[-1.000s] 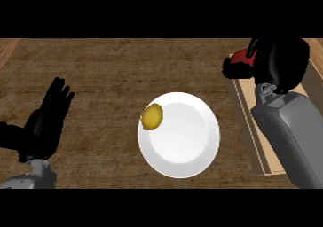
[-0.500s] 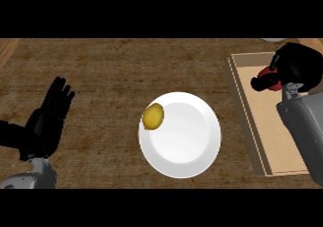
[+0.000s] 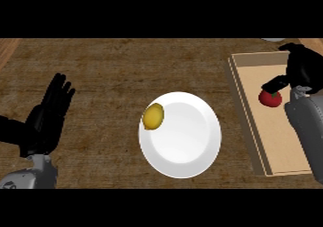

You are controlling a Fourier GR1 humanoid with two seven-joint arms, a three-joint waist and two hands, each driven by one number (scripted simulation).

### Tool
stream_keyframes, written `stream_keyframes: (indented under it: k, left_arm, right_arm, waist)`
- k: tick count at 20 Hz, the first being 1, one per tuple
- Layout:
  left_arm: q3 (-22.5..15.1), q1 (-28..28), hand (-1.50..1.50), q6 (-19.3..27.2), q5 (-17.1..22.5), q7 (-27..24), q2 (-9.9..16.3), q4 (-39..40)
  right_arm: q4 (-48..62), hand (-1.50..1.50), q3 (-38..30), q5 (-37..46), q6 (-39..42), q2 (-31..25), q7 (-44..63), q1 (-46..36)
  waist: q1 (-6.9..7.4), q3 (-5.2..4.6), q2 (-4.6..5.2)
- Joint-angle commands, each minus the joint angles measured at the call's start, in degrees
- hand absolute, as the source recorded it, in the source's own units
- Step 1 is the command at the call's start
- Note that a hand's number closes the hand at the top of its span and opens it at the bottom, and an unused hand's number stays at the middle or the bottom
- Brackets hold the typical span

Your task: Pick the tomato from the plate and place it in the cardboard box

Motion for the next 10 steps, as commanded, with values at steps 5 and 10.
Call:
stream_keyframes:
  k: [5,10]
  left_arm:
    - [-1.8,2.0,0.00,1.5,-1.5,0.4,-1.8,-1.7]
    - [1.2,-0.3,0.00,0.5,-0.1,-1.4,-0.1,2.6]
  right_arm:
    - [-6.0,-1.50,-7.1,-6.0,-18.8,2.2,-10.1,0.1]
    - [-11.0,-1.50,-14.6,-18.9,-19.6,5.3,-12.2,0.6]
  waist:
    - [-0.31,0.02,-0.32]
    - [-1.52,-0.01,-0.39]
